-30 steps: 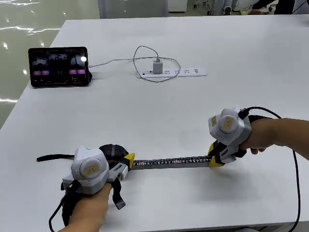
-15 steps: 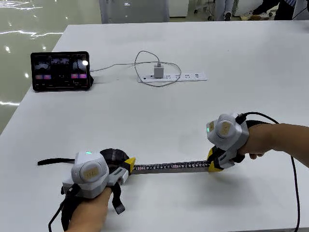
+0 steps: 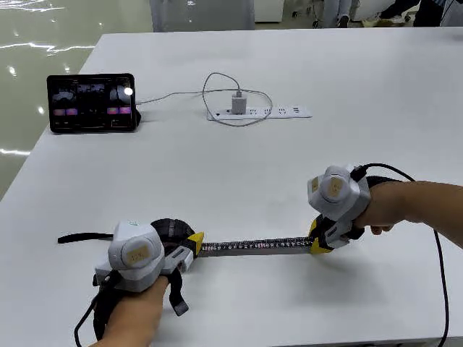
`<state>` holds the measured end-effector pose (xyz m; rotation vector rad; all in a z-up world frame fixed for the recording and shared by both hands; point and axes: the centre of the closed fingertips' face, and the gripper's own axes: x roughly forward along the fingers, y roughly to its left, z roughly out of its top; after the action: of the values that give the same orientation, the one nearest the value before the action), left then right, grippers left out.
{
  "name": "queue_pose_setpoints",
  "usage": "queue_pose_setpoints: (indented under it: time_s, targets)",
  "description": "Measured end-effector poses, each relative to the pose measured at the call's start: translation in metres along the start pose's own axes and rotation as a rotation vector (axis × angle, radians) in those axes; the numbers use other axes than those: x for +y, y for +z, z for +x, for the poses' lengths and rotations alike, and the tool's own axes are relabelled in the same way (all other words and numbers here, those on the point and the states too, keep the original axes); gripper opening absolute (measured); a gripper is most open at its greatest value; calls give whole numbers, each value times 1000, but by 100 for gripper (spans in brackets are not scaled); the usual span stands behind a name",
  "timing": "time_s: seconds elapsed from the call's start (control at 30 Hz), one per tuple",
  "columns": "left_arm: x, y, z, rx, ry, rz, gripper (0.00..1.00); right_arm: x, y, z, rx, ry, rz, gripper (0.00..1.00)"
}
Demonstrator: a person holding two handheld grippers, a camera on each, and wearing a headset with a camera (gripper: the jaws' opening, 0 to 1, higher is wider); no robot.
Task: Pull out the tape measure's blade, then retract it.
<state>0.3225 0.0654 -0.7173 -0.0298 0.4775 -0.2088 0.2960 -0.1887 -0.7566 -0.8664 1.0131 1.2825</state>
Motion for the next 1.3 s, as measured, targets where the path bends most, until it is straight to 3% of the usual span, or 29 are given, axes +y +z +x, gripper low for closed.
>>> queue_pose_setpoints:
  time_s: [0.17, 0.53, 1.3]
  targets:
    - [0, 0, 0, 0, 0, 0, 62, 0, 1, 0, 11, 0, -22, 10]
    - [0, 0, 0, 0, -1, 0, 62, 0, 4, 1, -10, 2, 15, 10]
    - [-1, 0, 0, 0, -1, 2, 62, 0, 11, 4, -4, 1, 6, 10]
